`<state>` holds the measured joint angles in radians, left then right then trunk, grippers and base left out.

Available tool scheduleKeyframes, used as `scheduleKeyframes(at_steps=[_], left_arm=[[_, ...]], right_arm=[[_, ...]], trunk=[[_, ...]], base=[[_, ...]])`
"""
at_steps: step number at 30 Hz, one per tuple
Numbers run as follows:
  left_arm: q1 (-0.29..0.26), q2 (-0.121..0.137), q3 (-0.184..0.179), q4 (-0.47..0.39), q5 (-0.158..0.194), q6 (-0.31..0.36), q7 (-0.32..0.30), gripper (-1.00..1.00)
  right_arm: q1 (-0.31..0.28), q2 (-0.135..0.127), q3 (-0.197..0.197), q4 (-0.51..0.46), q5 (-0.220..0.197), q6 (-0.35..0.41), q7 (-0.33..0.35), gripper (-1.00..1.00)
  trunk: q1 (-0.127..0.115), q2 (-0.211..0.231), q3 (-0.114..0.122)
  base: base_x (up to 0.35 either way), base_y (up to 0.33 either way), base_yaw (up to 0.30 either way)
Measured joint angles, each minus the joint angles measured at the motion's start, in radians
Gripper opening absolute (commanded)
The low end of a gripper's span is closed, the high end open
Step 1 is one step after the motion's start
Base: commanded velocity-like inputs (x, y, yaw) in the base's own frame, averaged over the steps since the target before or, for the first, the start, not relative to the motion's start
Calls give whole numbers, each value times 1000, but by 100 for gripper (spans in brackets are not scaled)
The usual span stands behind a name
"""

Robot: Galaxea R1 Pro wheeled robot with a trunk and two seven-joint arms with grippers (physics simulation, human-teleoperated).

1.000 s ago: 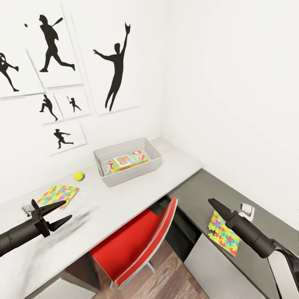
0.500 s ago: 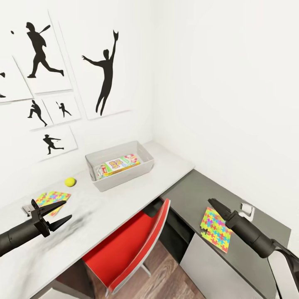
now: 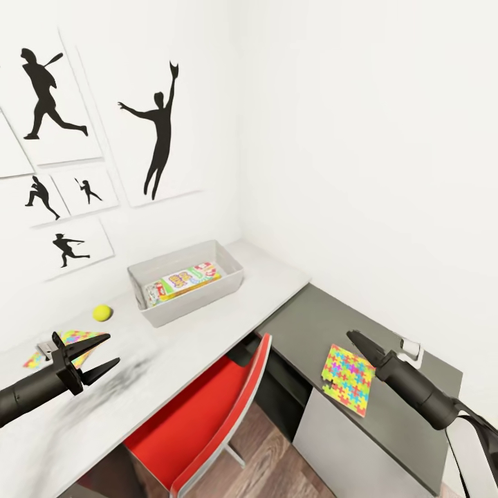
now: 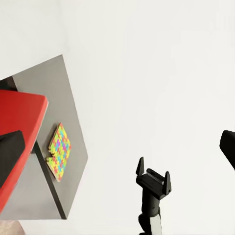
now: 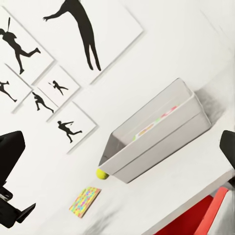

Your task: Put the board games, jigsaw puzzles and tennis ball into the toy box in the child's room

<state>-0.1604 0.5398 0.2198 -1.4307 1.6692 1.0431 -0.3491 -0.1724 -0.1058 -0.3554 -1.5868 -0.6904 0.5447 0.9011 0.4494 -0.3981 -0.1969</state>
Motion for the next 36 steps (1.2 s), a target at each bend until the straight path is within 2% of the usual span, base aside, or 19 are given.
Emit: scheduleKeyframes(at_steps=[36], left_arm=[[0,0,0,1,0,0,0,100]], right_arm=[[0,1,2,1,0,0,-1,100]], trunk=[[0,0,58]], base=[[0,0,-98]])
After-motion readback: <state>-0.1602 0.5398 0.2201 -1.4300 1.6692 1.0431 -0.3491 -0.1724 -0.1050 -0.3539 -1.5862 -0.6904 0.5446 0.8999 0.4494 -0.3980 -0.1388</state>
